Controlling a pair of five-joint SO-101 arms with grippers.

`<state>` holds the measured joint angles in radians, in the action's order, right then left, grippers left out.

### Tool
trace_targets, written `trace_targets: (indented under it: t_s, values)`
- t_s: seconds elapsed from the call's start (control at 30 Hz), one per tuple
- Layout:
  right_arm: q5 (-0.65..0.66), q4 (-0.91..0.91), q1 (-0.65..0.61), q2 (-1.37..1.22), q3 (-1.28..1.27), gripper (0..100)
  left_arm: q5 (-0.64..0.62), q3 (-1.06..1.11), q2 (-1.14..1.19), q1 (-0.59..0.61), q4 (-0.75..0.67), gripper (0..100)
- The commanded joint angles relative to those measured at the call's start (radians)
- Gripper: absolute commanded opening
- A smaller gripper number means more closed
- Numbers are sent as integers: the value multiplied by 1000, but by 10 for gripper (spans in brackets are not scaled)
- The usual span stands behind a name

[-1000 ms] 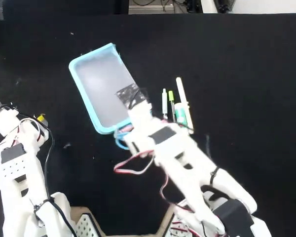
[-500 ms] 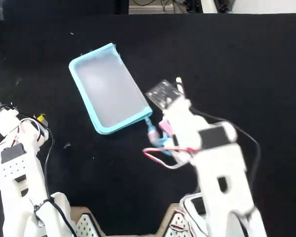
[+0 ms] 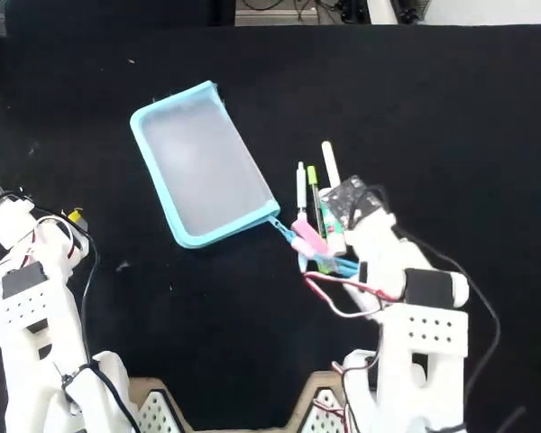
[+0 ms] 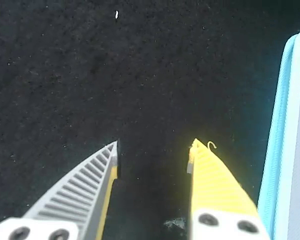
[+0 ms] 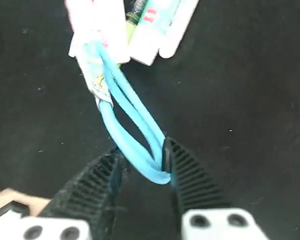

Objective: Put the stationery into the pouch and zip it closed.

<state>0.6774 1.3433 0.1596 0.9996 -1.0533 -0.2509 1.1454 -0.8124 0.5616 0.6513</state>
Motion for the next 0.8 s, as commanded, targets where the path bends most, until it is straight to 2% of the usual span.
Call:
trace_targets:
  t_s: [0.0,0.17,0.3,0.43,0.5,0.6,0.67,0.77]
  values:
    - [11,-40,29,-47,10,145,-5,-16,-8,1,-11,231]
    - [0,40,3,-134,153,243,-6,-16,-8,1,-14,231]
    - [-81,152,-75,-208,335,228,-5,-15,-8,1,-14,231]
    - [-219,170,-230,-269,447,219,-5,-15,-8,1,-14,231]
    - [-316,101,-359,-302,423,219,-5,-15,-8,1,-14,231]
    - [-420,-133,-522,-351,297,219,-5,-15,-8,1,-14,231]
    - [-420,-301,-583,-384,213,219,-5,-15,-8,1,-14,231]
    - [-364,-477,-588,-438,142,218,-5,-15,-8,1,-9,231]
